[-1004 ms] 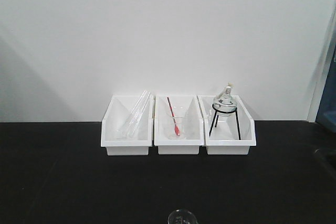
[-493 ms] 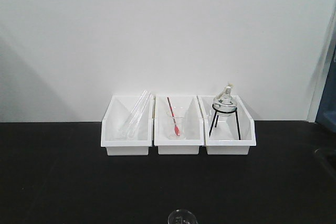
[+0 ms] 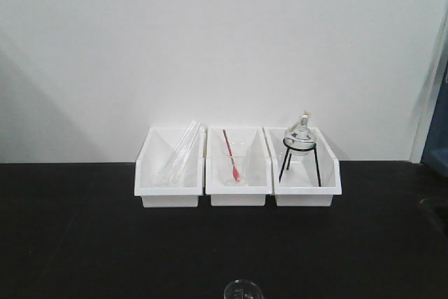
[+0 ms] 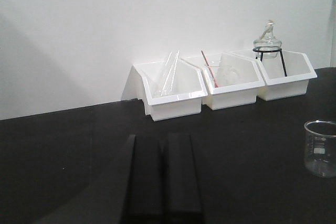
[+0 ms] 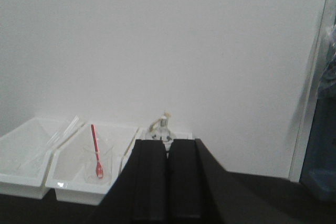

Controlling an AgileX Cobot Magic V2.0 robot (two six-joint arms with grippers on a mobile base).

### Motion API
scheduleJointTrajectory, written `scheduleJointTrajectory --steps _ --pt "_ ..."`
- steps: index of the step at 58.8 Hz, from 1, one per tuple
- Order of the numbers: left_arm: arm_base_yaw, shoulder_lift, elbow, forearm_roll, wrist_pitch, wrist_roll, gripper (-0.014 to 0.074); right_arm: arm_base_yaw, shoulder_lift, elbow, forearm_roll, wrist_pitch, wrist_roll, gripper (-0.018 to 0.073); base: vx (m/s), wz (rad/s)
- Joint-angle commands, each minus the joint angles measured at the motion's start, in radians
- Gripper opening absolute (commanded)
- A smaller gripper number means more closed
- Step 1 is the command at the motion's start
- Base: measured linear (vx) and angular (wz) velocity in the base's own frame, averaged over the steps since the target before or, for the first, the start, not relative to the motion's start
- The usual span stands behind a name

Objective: Pick beaker and place in left cabinet
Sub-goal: 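Move the right gripper toward the clear glass beaker on the bench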

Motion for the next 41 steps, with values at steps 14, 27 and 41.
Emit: scheduleJointTrajectory --steps 14,27,41 --pt "-0.006 -0.019 0.016 -0.008 -0.084 -0.003 0.0001 -0.004 0.043 -0.036 0.007 -0.098 0.04 0.0076 0.0 0.0" --pt "-0.006 -0.019 0.016 -0.008 -0.084 -0.003 0.0001 -0.004 0.043 -0.036 0.011 -0.098 0.041 0.0354 0.0 0.0" --pt "-0.006 -0.019 0.016 -0.008 -0.084 -0.003 0.0001 -0.004 0.043 -0.036 0.102 -0.099 0.04 0.0731 0.0 0.0"
